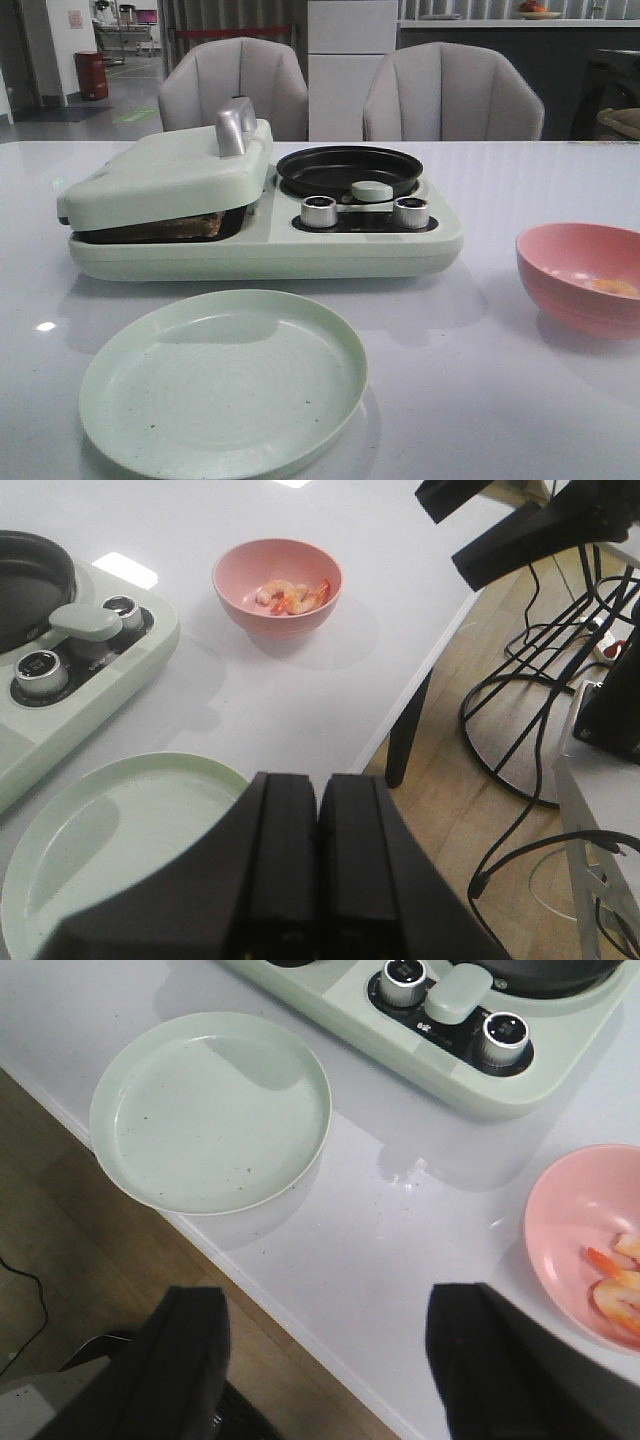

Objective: Make breakfast with bread and shrimp
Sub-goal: 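Grasp the pink bowl rim with the right gripper and lift it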

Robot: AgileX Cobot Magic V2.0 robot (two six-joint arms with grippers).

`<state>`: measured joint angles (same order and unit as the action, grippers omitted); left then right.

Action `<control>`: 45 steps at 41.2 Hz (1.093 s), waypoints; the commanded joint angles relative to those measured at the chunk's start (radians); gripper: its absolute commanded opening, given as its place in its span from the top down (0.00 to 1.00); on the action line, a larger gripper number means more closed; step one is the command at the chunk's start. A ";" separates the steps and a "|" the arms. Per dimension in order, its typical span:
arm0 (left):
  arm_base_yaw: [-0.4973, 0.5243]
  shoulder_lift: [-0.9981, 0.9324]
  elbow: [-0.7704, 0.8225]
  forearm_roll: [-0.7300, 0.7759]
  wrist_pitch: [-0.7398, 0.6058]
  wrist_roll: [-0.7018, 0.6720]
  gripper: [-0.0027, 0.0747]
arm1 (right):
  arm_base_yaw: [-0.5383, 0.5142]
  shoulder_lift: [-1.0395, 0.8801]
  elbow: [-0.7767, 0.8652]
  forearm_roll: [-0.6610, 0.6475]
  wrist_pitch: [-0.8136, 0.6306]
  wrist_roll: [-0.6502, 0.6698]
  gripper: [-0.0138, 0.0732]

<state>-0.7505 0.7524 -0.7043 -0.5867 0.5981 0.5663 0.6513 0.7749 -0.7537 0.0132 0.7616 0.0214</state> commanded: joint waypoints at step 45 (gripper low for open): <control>-0.007 -0.073 0.003 -0.023 -0.064 0.001 0.83 | -0.855 0.588 -0.243 0.302 -0.022 -0.214 0.24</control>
<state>-0.7519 0.6795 -0.6736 -0.5849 0.5961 0.5663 -0.1793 1.3172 -0.9413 0.2471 0.7934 -0.1273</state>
